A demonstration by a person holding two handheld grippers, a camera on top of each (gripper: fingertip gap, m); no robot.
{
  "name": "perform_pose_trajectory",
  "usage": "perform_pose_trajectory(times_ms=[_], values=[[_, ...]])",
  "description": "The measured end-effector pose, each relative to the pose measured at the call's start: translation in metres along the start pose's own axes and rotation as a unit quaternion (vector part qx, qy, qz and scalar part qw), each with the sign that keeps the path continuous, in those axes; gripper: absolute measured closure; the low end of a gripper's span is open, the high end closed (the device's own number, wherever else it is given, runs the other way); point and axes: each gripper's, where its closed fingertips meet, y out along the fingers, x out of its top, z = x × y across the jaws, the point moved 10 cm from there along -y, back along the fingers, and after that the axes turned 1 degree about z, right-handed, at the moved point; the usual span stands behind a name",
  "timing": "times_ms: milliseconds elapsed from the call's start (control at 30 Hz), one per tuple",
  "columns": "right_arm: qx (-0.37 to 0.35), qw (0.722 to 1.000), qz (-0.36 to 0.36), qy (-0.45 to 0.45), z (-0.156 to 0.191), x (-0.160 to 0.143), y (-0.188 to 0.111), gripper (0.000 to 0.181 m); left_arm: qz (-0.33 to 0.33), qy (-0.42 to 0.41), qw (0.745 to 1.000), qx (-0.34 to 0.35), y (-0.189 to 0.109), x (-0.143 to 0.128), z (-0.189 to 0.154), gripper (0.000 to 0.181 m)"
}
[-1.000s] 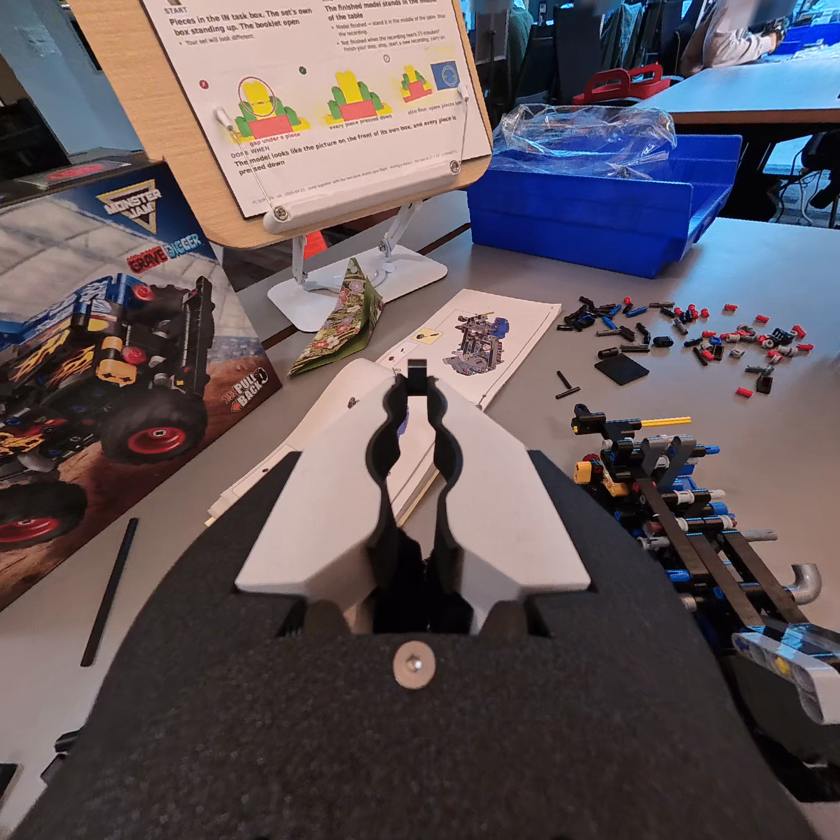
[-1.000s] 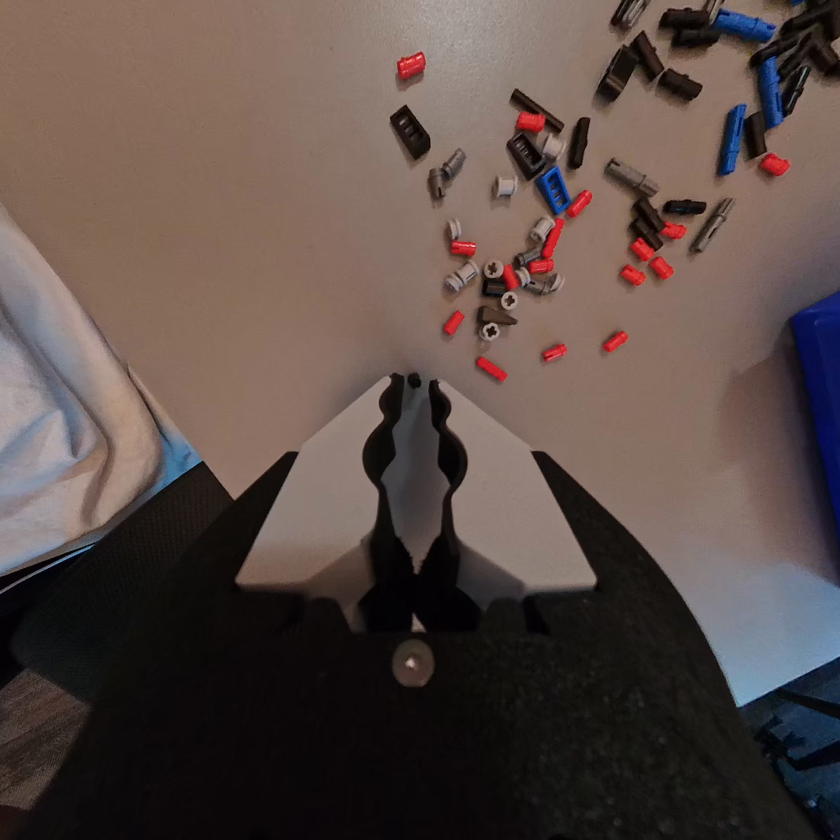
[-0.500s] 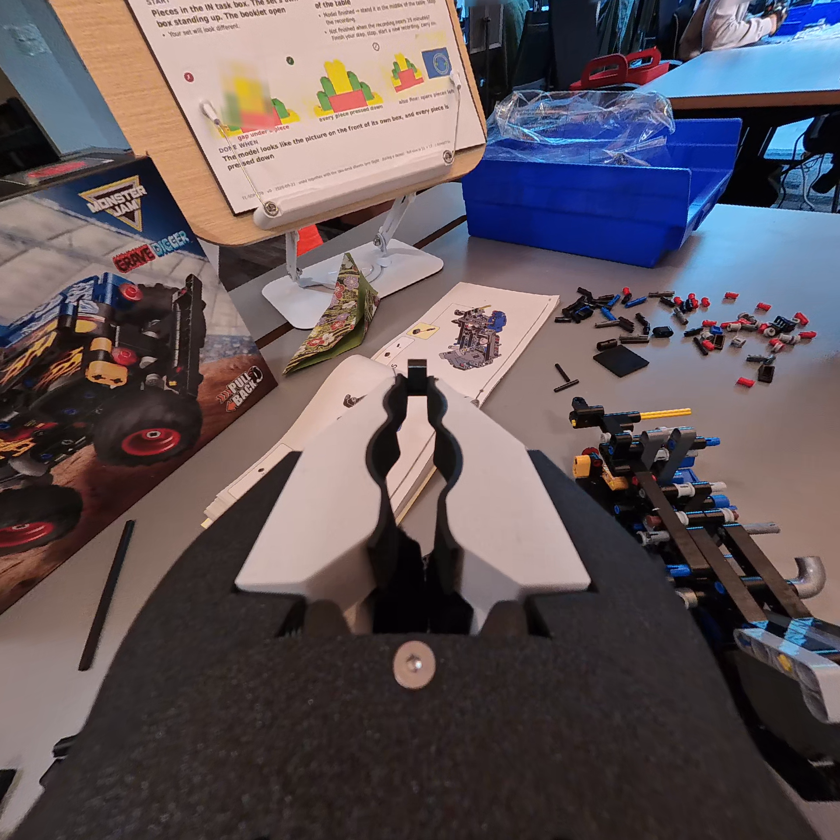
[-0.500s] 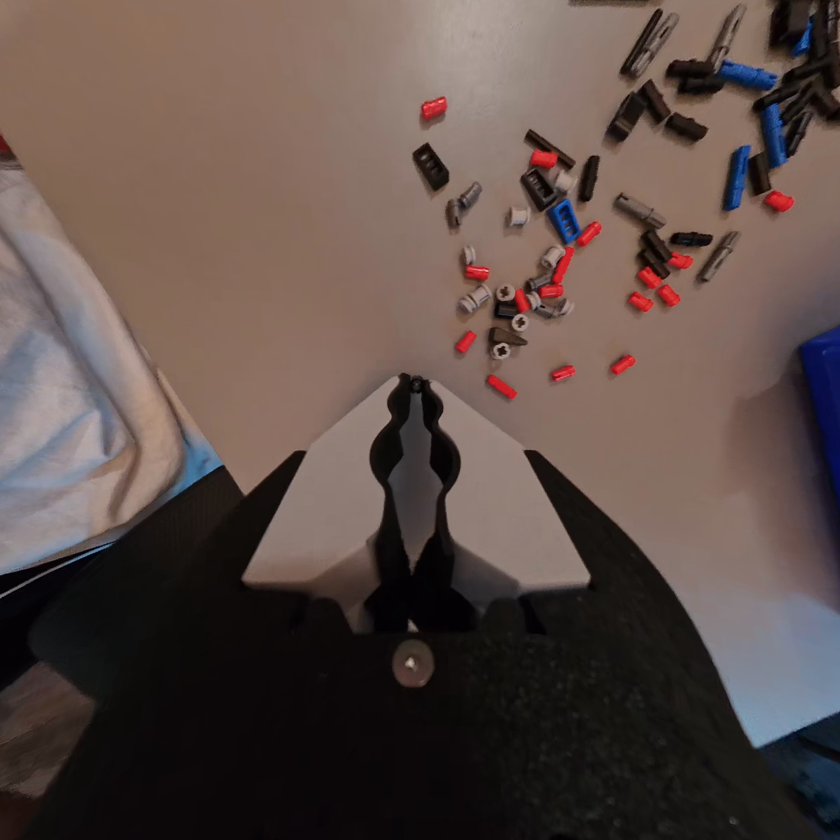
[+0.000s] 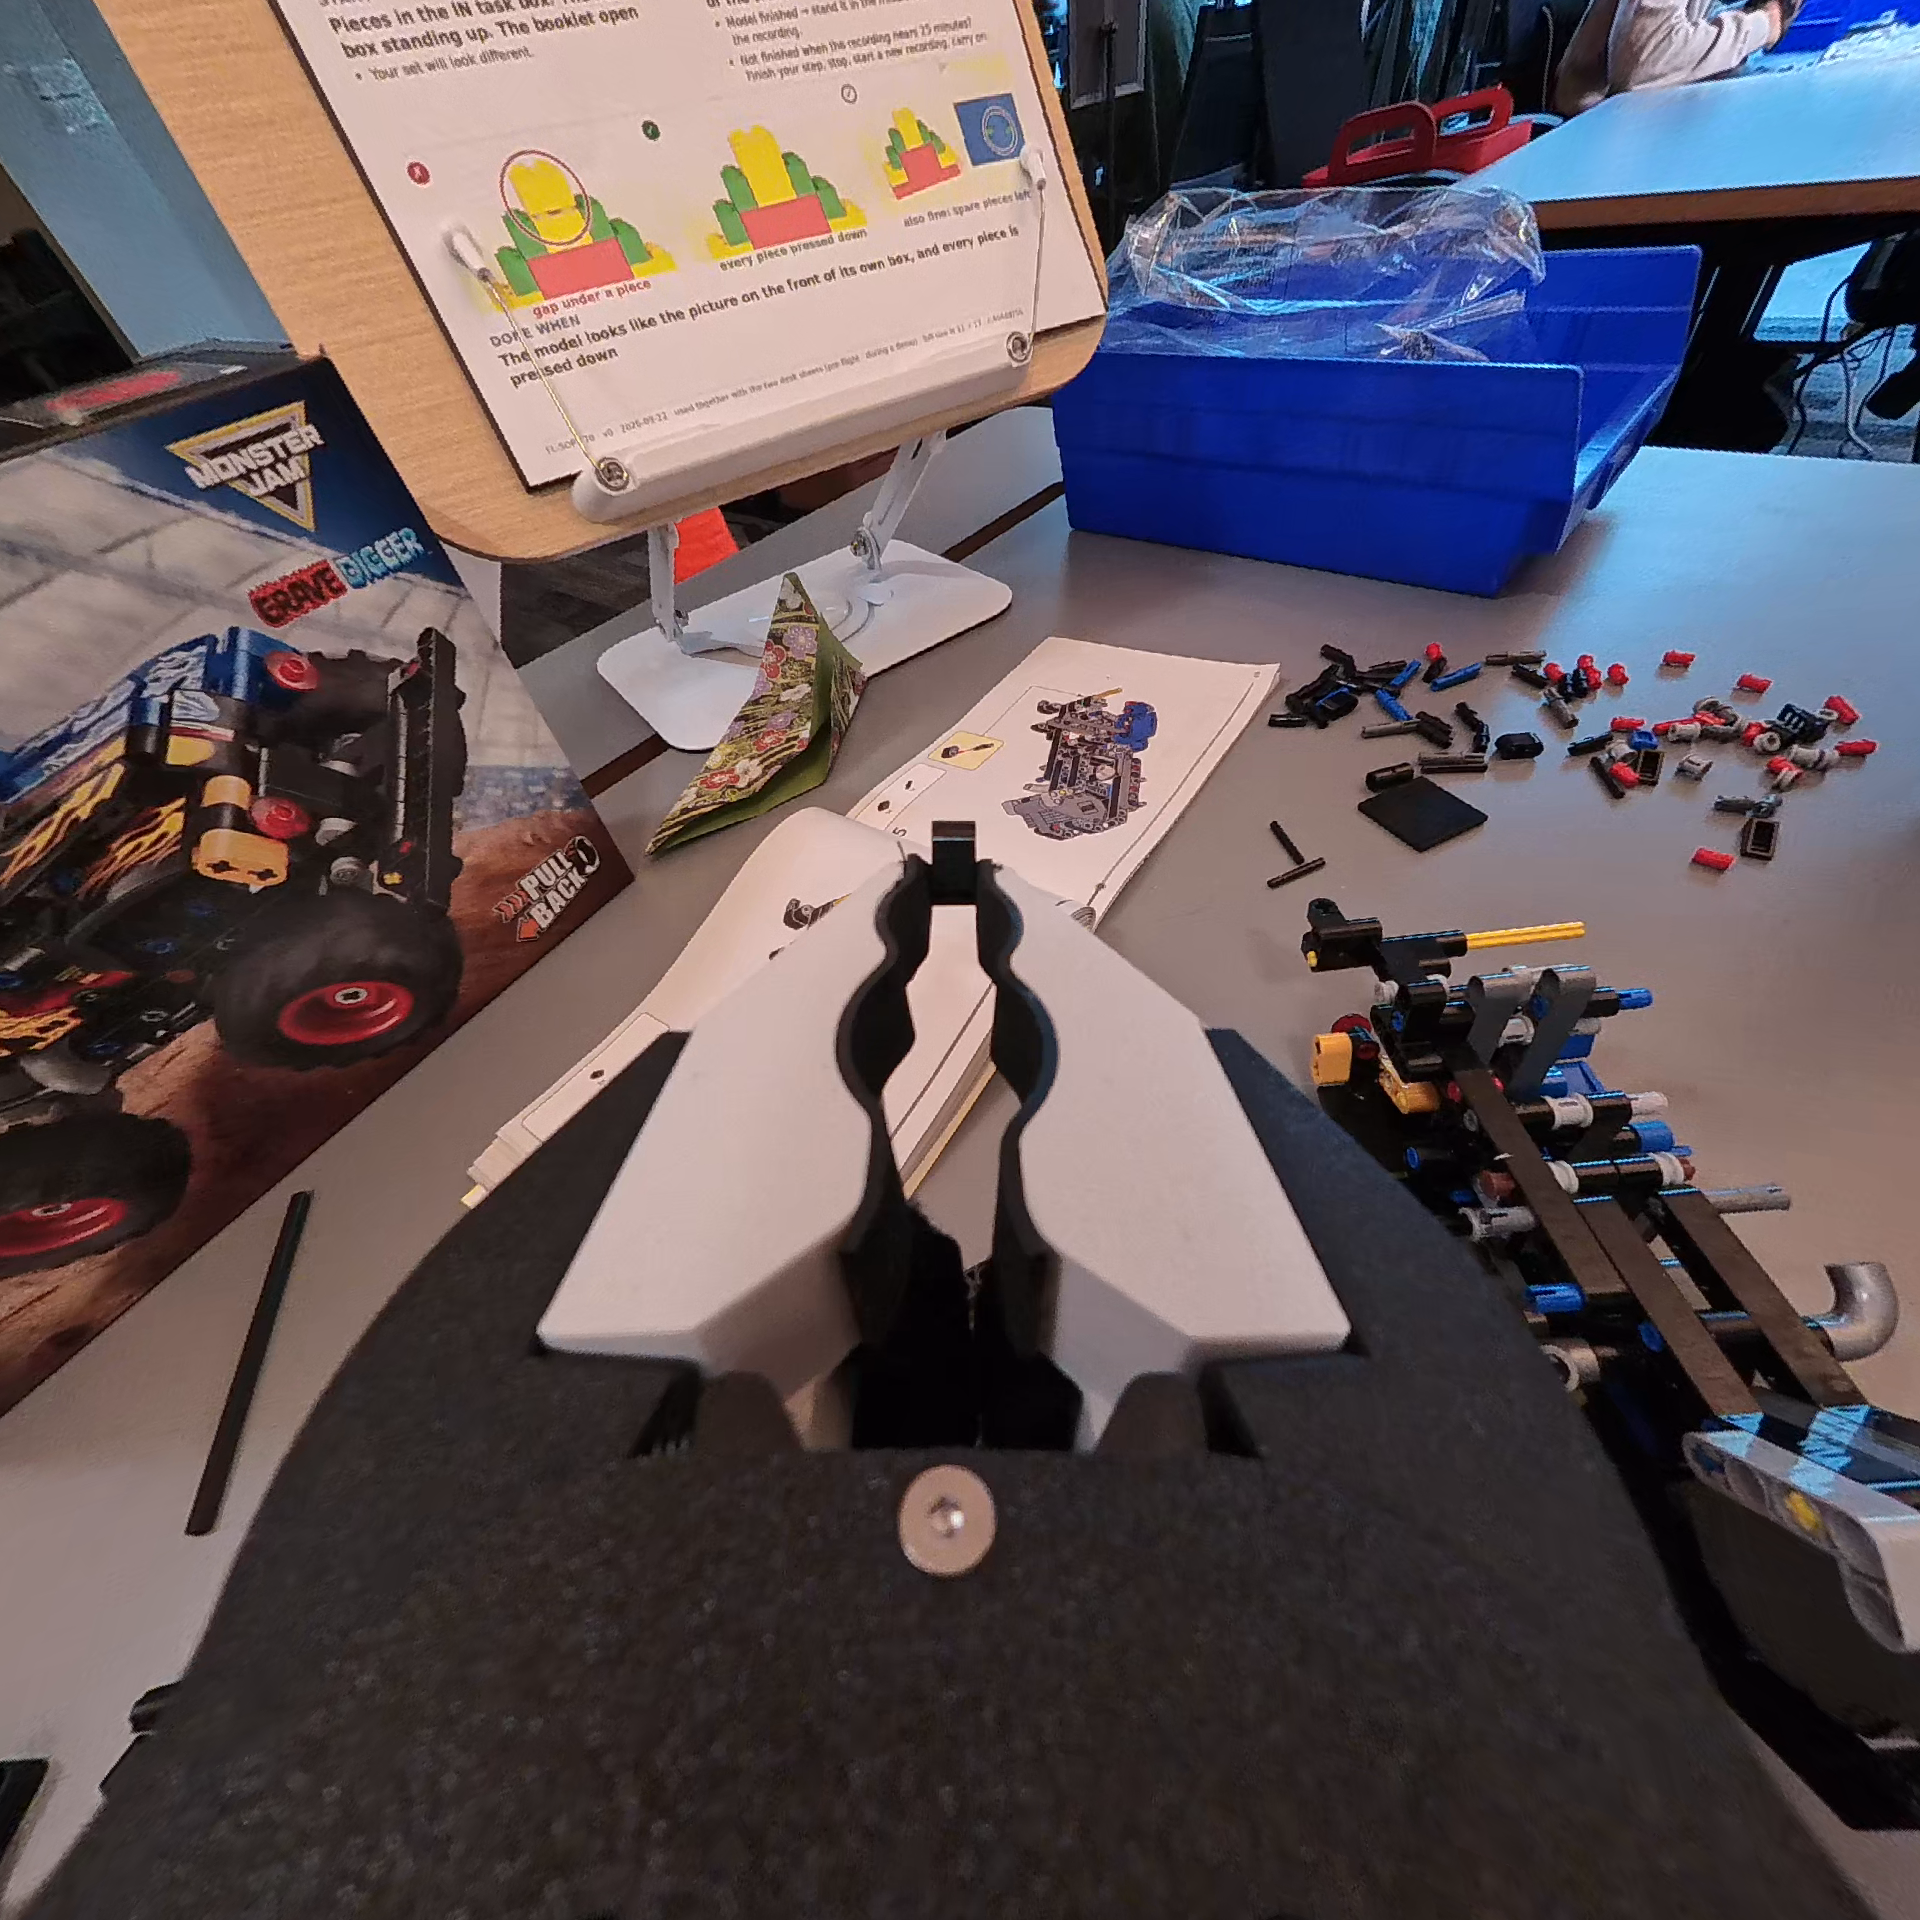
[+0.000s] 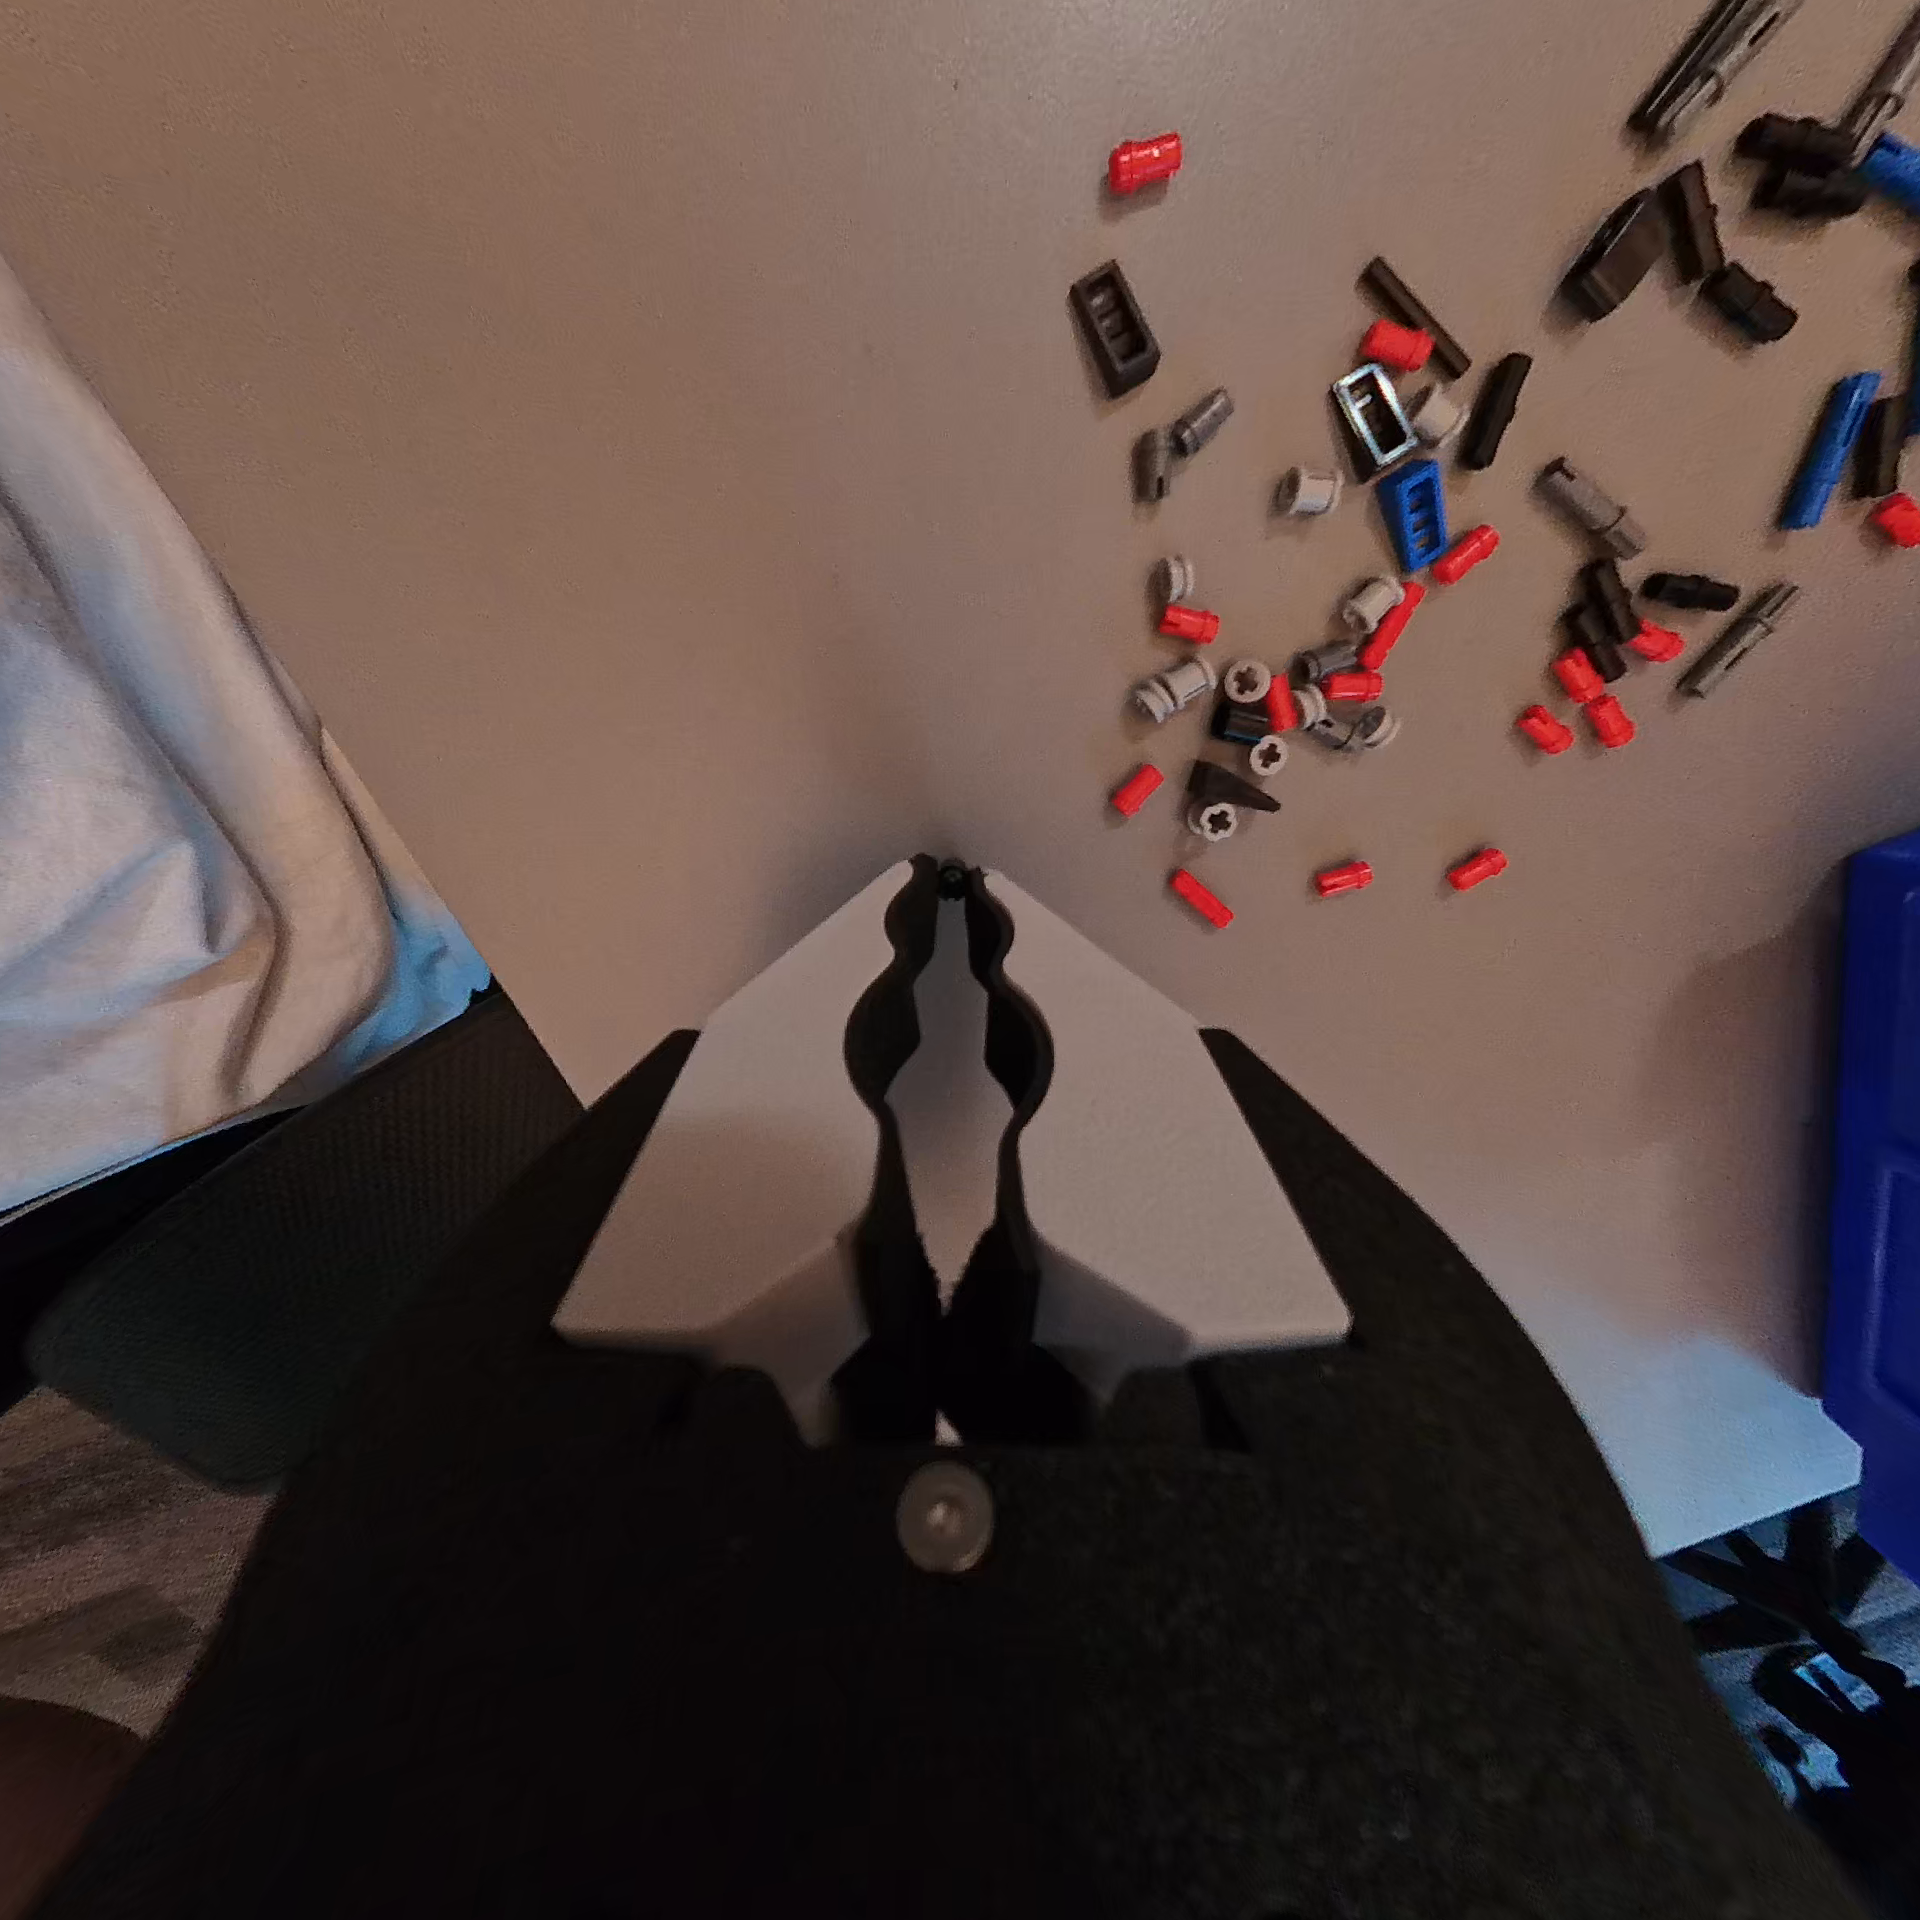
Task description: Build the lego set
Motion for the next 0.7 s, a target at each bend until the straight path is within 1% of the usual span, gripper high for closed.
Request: perform_pose_trajectory(times_ms=[33,700], values=[[0.001,1.0,-0.002,0.001,-0.0003,-0.0001,0.0002,0.177,0.0,0.001,1.0,0.0,0.0,0.0,-0.0002,0.175],[0.002,1.0,-0.011,0.007,-0.0022,-0.0031,0.0025,0.177,0.002,0.005,1.0,-0.001,0.001,-0.0005,-0.0015,0.175]])
